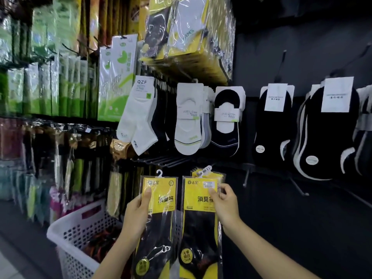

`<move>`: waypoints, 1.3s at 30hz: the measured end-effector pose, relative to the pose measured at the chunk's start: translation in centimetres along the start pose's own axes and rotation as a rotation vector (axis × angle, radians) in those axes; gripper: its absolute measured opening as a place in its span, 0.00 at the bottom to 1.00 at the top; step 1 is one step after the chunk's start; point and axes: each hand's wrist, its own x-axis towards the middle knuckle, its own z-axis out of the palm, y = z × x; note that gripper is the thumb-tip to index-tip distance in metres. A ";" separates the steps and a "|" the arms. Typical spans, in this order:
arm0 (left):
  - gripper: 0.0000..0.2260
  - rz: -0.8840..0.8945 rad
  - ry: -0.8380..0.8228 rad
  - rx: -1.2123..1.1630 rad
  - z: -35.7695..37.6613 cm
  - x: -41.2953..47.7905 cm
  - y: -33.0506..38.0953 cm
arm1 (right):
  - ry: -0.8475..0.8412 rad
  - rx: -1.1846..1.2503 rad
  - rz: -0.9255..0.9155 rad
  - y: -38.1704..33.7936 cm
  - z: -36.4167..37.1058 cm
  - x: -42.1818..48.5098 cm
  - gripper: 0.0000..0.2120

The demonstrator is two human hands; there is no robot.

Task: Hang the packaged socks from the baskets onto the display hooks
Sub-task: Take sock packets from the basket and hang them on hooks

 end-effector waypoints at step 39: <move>0.15 -0.060 -0.195 -0.157 6.5 -3.1 -0.5 | -0.024 0.072 0.000 -0.7 -1.7 -2.0 0.03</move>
